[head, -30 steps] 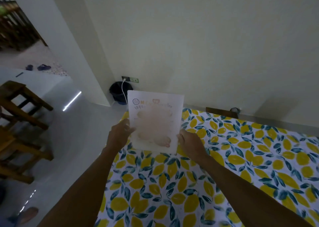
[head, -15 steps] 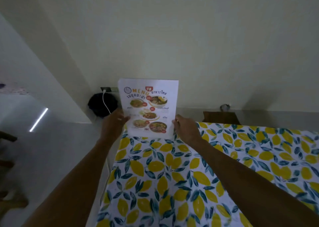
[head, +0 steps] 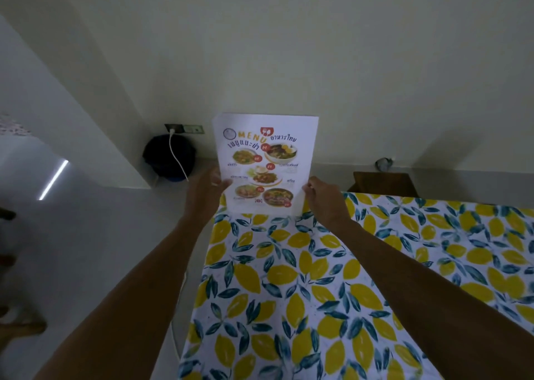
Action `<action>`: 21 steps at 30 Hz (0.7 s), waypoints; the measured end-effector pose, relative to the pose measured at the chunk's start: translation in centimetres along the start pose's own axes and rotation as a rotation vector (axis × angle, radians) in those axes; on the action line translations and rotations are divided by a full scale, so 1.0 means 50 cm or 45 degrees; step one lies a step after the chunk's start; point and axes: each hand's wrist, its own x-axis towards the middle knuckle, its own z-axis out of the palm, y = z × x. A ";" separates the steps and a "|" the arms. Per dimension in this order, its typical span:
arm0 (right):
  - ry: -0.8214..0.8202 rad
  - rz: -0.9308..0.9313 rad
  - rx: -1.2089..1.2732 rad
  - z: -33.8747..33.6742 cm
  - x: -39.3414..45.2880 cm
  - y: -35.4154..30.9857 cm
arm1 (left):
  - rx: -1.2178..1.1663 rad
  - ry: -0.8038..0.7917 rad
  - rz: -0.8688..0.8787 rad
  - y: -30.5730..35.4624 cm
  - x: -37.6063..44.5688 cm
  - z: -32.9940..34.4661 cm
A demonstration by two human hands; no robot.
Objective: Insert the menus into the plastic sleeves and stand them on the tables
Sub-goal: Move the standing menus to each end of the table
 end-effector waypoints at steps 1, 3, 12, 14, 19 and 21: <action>-0.001 0.016 0.006 0.001 0.001 -0.001 | 0.017 -0.003 0.010 0.002 0.004 0.002; -0.005 0.037 0.013 0.003 0.003 -0.002 | 0.061 -0.004 0.036 0.004 0.007 0.005; -0.017 0.110 0.077 0.001 -0.006 -0.008 | 0.132 0.022 0.035 0.008 -0.002 0.014; -0.046 0.116 0.089 -0.002 -0.003 -0.011 | 0.149 -0.011 0.004 0.002 0.001 0.013; -0.085 0.129 0.107 -0.014 -0.002 -0.018 | 0.177 -0.066 -0.025 0.000 0.000 0.006; -0.098 0.155 0.118 -0.018 -0.003 -0.021 | 0.162 -0.089 -0.039 0.009 -0.001 0.004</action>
